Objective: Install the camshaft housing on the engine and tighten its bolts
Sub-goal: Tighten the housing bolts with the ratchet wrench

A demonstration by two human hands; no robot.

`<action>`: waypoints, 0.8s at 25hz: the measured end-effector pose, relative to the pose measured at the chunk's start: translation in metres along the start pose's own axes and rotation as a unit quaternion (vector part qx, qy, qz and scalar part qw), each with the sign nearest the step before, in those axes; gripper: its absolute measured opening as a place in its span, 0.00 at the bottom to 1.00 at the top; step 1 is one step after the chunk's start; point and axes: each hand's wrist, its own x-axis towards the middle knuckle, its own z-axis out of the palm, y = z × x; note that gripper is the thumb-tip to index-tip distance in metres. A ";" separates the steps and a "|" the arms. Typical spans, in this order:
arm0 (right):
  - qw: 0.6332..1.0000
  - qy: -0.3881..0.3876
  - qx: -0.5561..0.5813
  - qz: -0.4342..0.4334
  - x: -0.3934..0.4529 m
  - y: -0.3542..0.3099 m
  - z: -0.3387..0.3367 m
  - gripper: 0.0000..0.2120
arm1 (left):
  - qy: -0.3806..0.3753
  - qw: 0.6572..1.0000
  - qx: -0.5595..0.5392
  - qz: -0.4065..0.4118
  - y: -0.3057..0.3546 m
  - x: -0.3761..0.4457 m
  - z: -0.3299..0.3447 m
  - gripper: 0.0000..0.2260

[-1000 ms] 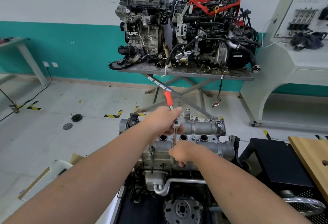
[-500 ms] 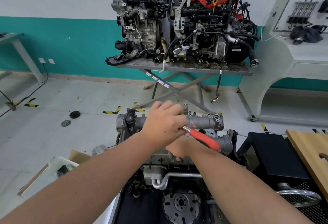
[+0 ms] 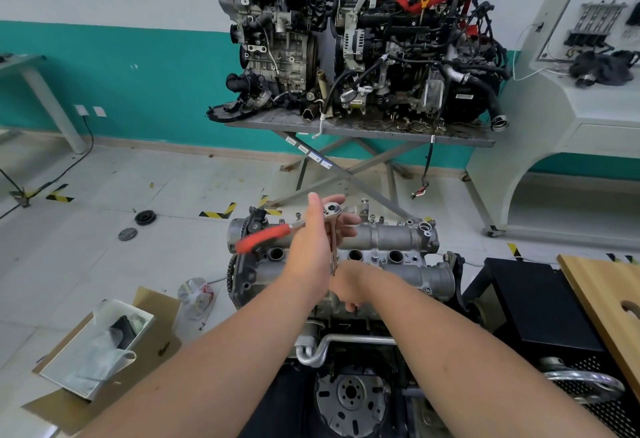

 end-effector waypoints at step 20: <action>1.000 0.013 -0.003 0.002 -0.005 0.003 -0.004 0.21 | -0.184 0.450 0.821 0.299 0.056 0.008 0.010 0.14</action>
